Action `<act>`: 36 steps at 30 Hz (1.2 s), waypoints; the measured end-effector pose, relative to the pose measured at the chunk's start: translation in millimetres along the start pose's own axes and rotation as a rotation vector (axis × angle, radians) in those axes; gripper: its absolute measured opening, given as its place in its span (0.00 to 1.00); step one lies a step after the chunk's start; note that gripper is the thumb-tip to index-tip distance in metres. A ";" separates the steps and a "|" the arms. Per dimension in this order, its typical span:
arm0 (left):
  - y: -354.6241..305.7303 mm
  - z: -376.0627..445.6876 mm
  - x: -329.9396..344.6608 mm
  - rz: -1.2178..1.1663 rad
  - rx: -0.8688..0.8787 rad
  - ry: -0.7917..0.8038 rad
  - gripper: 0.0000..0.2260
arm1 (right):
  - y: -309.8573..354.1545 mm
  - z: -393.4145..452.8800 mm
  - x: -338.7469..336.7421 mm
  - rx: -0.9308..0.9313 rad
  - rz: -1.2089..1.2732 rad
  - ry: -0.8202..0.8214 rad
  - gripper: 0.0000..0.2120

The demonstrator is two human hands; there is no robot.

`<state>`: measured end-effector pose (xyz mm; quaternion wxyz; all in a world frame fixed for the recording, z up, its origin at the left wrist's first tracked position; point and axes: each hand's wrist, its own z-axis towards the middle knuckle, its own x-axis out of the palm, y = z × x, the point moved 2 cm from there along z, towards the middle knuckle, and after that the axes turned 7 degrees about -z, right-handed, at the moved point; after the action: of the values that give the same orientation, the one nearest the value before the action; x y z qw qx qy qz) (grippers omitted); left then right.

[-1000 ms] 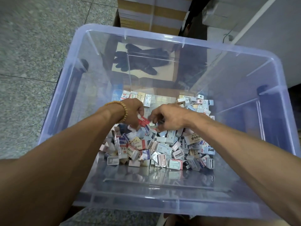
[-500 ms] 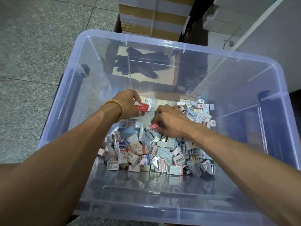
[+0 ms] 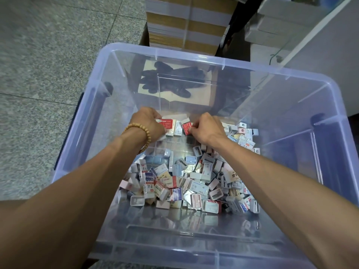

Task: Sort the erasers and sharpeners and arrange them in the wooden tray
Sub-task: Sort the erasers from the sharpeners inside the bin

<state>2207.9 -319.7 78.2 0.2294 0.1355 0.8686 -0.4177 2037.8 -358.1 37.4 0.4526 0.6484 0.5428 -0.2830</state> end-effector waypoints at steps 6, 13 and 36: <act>6.5 -1.7 -2.9 -0.046 -0.037 -0.049 0.17 | 1.0 -3.4 6.2 0.011 0.030 0.035 0.13; 8.7 -2.0 -4.2 -0.109 -0.065 -0.031 0.14 | 20.8 2.9 16.1 -0.016 0.186 -0.013 0.11; 16.1 -0.1 6.7 -0.241 -0.088 0.136 0.15 | -1.1 -10.7 7.5 0.115 0.117 -0.082 0.14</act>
<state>2208.9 -309.4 64.2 0.1240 0.0479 0.9096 -0.3938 2037.3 -345.2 35.3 0.4521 0.6917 0.4681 -0.3131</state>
